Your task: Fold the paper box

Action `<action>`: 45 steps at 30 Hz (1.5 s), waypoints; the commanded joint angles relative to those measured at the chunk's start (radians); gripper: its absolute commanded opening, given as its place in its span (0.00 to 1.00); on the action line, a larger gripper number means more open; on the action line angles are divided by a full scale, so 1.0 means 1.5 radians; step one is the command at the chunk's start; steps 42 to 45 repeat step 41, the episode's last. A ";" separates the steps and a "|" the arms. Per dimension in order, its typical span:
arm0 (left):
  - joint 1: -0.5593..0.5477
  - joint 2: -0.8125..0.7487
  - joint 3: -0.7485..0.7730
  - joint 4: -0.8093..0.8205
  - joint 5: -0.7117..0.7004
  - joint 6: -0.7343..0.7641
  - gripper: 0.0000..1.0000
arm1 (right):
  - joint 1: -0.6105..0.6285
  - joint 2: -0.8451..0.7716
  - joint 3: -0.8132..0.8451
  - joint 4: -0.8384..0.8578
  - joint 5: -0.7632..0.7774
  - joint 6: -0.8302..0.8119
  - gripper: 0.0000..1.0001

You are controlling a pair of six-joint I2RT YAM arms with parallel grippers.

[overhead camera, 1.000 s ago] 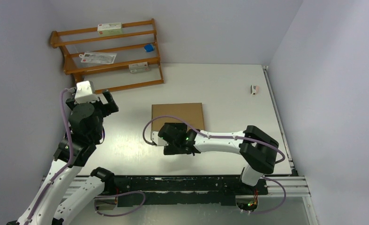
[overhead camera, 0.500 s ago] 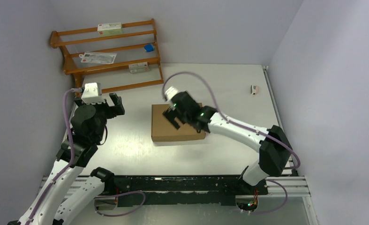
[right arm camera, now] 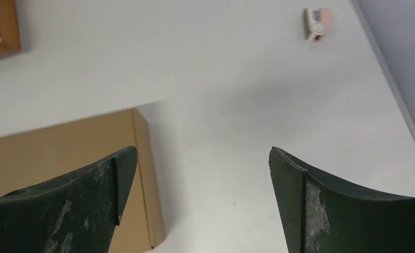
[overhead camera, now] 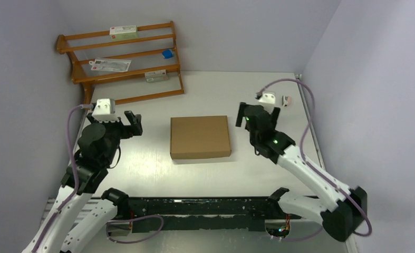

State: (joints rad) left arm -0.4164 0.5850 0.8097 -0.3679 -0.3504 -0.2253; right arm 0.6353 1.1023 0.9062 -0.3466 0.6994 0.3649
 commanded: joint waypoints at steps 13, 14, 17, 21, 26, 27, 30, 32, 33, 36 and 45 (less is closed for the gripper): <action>-0.004 -0.287 -0.034 -0.122 -0.158 -0.042 0.98 | -0.005 -0.454 -0.112 -0.075 0.057 0.019 1.00; -0.004 -0.305 -0.037 -0.120 -0.168 -0.038 0.98 | -0.004 -0.459 -0.116 -0.069 0.051 0.013 1.00; -0.004 -0.346 -0.059 -0.106 -0.182 -0.015 0.98 | -0.004 -0.464 -0.124 -0.055 0.039 0.008 1.00; -0.004 -0.364 -0.082 -0.093 -0.187 -0.002 0.98 | -0.005 -0.460 -0.125 -0.054 0.037 0.013 1.00; -0.004 -0.376 -0.094 -0.076 -0.179 0.004 0.98 | -0.005 -0.460 -0.125 -0.048 0.028 0.007 1.00; -0.004 -0.381 -0.096 -0.073 -0.178 0.005 0.98 | -0.004 -0.460 -0.127 -0.045 0.028 0.007 1.00; -0.004 -0.388 -0.101 -0.069 -0.183 0.008 0.98 | -0.005 -0.468 -0.134 -0.035 0.026 0.006 1.00; -0.004 -0.388 -0.099 -0.069 -0.184 0.006 0.98 | -0.005 -0.468 -0.133 -0.037 0.024 0.004 1.00; -0.004 -0.388 -0.102 -0.067 -0.180 0.009 0.98 | -0.005 -0.467 -0.132 -0.040 0.024 0.003 1.00; -0.004 -0.389 -0.104 -0.065 -0.176 0.010 0.98 | -0.005 -0.465 -0.130 -0.043 0.019 0.000 1.00; -0.004 -0.388 -0.106 -0.063 -0.174 0.012 0.98 | -0.005 -0.464 -0.130 -0.031 0.007 -0.012 1.00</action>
